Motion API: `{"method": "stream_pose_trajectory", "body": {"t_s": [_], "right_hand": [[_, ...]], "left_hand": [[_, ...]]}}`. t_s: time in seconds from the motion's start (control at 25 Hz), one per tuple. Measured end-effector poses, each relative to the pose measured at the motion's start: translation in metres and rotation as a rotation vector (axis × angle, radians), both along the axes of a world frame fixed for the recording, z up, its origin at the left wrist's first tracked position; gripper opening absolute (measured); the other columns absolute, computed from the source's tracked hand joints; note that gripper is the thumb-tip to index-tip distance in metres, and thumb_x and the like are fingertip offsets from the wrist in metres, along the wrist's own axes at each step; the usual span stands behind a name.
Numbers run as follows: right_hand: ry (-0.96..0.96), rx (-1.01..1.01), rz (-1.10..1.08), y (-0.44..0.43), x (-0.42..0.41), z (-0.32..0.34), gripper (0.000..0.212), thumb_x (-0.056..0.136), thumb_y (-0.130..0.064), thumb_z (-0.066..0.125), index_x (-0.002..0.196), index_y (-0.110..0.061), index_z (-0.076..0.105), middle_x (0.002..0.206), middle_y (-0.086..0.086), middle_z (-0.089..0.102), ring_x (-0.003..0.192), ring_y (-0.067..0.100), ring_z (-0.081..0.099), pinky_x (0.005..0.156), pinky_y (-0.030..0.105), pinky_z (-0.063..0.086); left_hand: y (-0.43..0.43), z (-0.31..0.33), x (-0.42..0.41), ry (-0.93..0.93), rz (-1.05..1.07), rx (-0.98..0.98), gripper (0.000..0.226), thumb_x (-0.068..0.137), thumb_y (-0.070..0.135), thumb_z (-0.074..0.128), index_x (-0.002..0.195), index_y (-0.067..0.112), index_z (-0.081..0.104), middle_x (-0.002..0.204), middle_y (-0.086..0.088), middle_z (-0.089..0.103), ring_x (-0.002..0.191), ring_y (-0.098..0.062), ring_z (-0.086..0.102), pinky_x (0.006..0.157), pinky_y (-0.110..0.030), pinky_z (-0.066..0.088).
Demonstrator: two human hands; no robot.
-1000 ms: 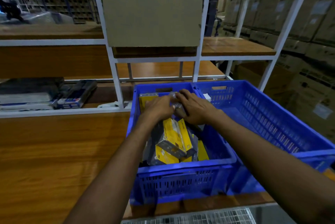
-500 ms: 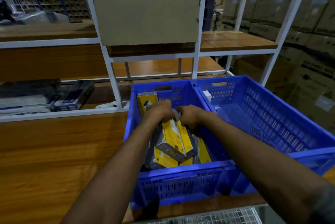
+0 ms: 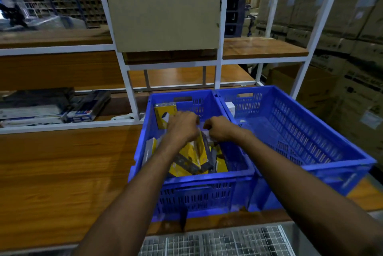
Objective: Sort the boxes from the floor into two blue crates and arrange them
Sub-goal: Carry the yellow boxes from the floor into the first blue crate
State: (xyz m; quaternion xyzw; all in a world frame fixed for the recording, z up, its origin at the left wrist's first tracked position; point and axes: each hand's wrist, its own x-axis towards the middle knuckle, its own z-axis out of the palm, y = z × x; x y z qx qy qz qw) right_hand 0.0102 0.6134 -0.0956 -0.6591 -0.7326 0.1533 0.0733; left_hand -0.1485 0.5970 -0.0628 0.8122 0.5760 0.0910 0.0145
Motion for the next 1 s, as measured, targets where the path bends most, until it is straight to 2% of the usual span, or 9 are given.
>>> {"method": "stream_pose_trajectory", "body": {"t_s": [0.08, 0.16, 0.2, 0.28, 0.4, 0.6, 0.76, 0.88, 1.0], "right_hand": [[-0.016, 0.012, -0.003, -0.021, 0.007, 0.008, 0.022, 0.085, -0.014, 0.057, 0.099, -0.006, 0.073, 0.100, 0.015, 0.074, 0.091, 0.035, 0.068, 0.084, 0.047, 0.059], [-0.026, 0.068, -0.002, -0.048, 0.017, 0.015, 0.036, 0.072, -0.026, 0.051, 0.089, -0.008, 0.077, 0.089, 0.016, 0.075, 0.084, 0.035, 0.069, 0.078, 0.048, 0.060], [-0.016, 0.103, -0.004, -0.059, 0.022, 0.017, 0.042, 0.069, -0.028, 0.048, 0.089, -0.007, 0.078, 0.089, 0.018, 0.075, 0.084, 0.037, 0.069, 0.077, 0.049, 0.060], [0.009, 0.169, -0.037, -0.087, 0.031, 0.025, 0.036, 0.076, -0.022, 0.054, 0.100, -0.008, 0.078, 0.099, 0.019, 0.075, 0.094, 0.038, 0.069, 0.081, 0.050, 0.060], [0.057, 0.273, -0.081, -0.126, 0.047, 0.034, 0.037, 0.083, -0.010, 0.058, 0.116, -0.018, 0.075, 0.116, 0.010, 0.074, 0.106, 0.033, 0.067, 0.085, 0.048, 0.059], [0.076, 0.509, -0.114, -0.205, 0.058, 0.034, 0.036, 0.088, -0.017, 0.060, 0.121, -0.026, 0.071, 0.120, -0.001, 0.072, 0.115, 0.026, 0.064, 0.088, 0.042, 0.056], [0.036, 0.703, -0.175, -0.279, 0.070, 0.025, 0.033, 0.087, -0.017, 0.063, 0.119, -0.021, 0.069, 0.114, -0.001, 0.070, 0.111, 0.027, 0.063, 0.084, 0.043, 0.055], [-0.016, 0.856, -0.336, -0.346, 0.080, 0.016, 0.036, 0.082, -0.012, 0.069, 0.117, -0.017, 0.069, 0.113, 0.003, 0.070, 0.106, 0.030, 0.064, 0.085, 0.041, 0.054], [-0.081, 0.914, -0.473, -0.425, 0.084, 0.001, 0.039, 0.081, -0.011, 0.071, 0.120, -0.015, 0.069, 0.117, 0.005, 0.069, 0.108, 0.028, 0.063, 0.089, 0.040, 0.050]], "left_hand": [[-0.029, -0.003, 0.017, -0.020, -0.020, -0.048, 0.028, 0.092, 0.030, 0.064, 0.119, 0.025, 0.071, 0.117, -0.010, 0.071, 0.112, -0.033, 0.065, 0.083, -0.038, 0.048], [-0.055, -0.009, 0.032, -0.057, -0.025, -0.098, 0.025, 0.092, 0.027, 0.062, 0.115, 0.020, 0.070, 0.112, -0.013, 0.071, 0.106, -0.036, 0.065, 0.070, -0.036, 0.042], [-0.064, -0.012, 0.038, -0.091, -0.014, -0.111, 0.024, 0.091, 0.025, 0.061, 0.112, 0.020, 0.070, 0.110, -0.014, 0.070, 0.105, -0.037, 0.065, 0.067, -0.036, 0.041], [-0.082, -0.015, 0.045, -0.175, 0.026, -0.087, 0.023, 0.091, 0.023, 0.060, 0.110, 0.022, 0.072, 0.108, -0.010, 0.072, 0.102, -0.037, 0.066, 0.065, -0.038, 0.047], [-0.114, -0.016, 0.053, -0.276, 0.040, 0.037, 0.025, 0.098, 0.025, 0.055, 0.117, 0.026, 0.072, 0.114, -0.004, 0.074, 0.100, -0.031, 0.067, 0.068, -0.038, 0.050], [-0.172, -0.014, 0.057, -0.533, -0.010, 0.244, 0.029, 0.098, 0.029, 0.061, 0.126, 0.026, 0.067, 0.124, 0.001, 0.070, 0.114, -0.026, 0.064, 0.088, -0.043, 0.055], [-0.217, -0.016, 0.063, -0.484, -0.177, 0.407, 0.037, 0.092, 0.030, 0.064, 0.129, 0.026, 0.064, 0.123, 0.001, 0.068, 0.112, -0.026, 0.061, 0.090, -0.041, 0.048], [-0.267, -0.022, 0.079, -0.487, -0.319, 0.455, 0.046, 0.089, 0.033, 0.063, 0.134, 0.027, 0.060, 0.132, 0.002, 0.062, 0.120, -0.024, 0.056, 0.095, -0.041, 0.045], [-0.321, -0.029, 0.097, -0.465, -0.434, 0.476, 0.049, 0.088, 0.033, 0.061, 0.136, 0.026, 0.056, 0.135, 0.002, 0.058, 0.125, -0.024, 0.052, 0.097, -0.042, 0.044]]}}
